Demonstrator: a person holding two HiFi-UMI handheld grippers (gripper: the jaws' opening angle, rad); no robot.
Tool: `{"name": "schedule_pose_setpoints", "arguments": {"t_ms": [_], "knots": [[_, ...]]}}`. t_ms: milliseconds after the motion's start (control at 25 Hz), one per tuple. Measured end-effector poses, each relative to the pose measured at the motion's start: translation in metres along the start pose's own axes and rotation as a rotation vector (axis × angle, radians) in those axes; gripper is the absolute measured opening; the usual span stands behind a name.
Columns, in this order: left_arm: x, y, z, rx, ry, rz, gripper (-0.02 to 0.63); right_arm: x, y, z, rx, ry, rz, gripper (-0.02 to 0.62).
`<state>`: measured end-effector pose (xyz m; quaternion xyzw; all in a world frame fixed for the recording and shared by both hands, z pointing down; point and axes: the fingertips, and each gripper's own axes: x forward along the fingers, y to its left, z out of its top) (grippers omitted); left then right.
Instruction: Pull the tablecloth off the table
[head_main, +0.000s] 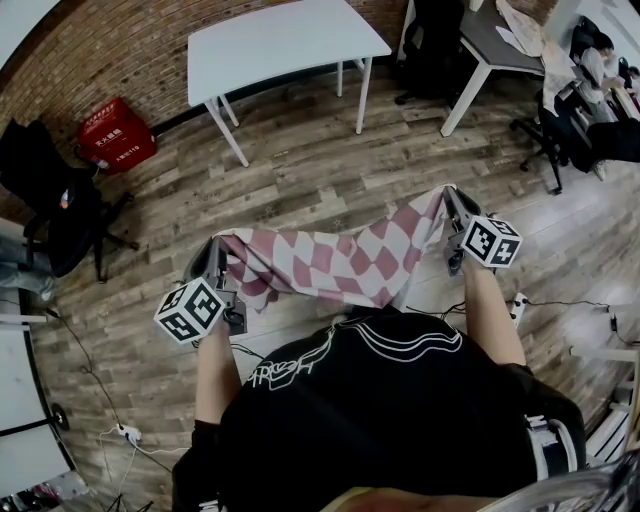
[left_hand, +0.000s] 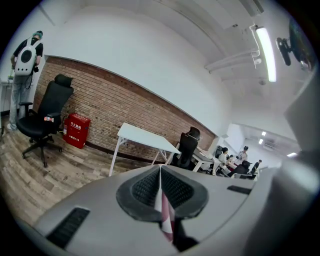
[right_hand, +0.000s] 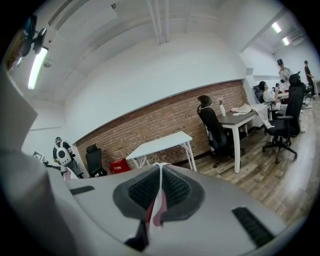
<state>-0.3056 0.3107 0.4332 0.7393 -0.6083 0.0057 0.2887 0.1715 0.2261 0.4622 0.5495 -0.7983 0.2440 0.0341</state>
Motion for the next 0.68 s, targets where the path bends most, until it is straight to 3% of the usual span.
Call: {"name": "schedule_pose_setpoints", "arguments": {"t_ms": [680], "knots": [[-0.003,-0.002,0.013,0.025,0.000,-0.004,0.006,0.006,0.008,0.008,-0.015,-0.003,0.004,-0.002]]}}
